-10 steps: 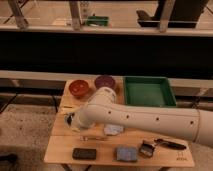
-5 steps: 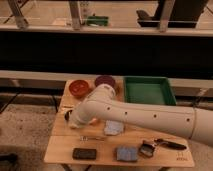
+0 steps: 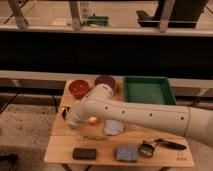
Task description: Stack cups on top of each other
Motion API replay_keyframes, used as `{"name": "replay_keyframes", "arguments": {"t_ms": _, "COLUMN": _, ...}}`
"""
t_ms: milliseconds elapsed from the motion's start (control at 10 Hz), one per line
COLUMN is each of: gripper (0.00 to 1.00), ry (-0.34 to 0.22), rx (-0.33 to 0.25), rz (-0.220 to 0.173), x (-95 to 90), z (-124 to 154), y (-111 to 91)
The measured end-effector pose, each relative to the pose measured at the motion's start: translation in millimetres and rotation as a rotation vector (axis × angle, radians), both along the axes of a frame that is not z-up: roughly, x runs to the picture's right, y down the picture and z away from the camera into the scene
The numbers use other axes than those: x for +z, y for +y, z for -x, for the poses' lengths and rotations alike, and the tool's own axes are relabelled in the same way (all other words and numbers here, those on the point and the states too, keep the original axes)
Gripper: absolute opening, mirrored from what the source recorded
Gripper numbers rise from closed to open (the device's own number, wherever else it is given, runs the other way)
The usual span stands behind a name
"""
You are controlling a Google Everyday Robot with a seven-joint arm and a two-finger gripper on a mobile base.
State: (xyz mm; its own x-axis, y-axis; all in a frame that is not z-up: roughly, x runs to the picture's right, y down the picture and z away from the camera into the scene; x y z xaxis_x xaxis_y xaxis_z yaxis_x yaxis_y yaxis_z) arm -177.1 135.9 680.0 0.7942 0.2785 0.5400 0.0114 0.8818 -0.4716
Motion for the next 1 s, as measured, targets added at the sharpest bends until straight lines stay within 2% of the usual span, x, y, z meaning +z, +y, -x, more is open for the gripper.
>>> {"name": "replay_keyframes", "arguments": {"t_ms": 300, "gripper": 0.03, "ry": -0.012, "rx": 0.005, "rz": -0.019, "x": 10.5, "z": 4, "y": -2}}
{"name": "replay_keyframes", "arguments": {"t_ms": 600, "gripper": 0.03, "ry": -0.029, "rx": 0.007, "rz": -0.018, "x": 16.0, "z": 8, "y": -5}}
{"name": "replay_keyframes", "arguments": {"t_ms": 800, "gripper": 0.03, "ry": -0.042, "rx": 0.018, "rz": -0.005, "x": 20.1, "z": 8, "y": -8}}
{"name": "replay_keyframes", "arguments": {"t_ms": 1000, "gripper": 0.03, "ry": -0.063, "rx": 0.048, "rz": 0.03, "x": 24.4, "z": 4, "y": -9}}
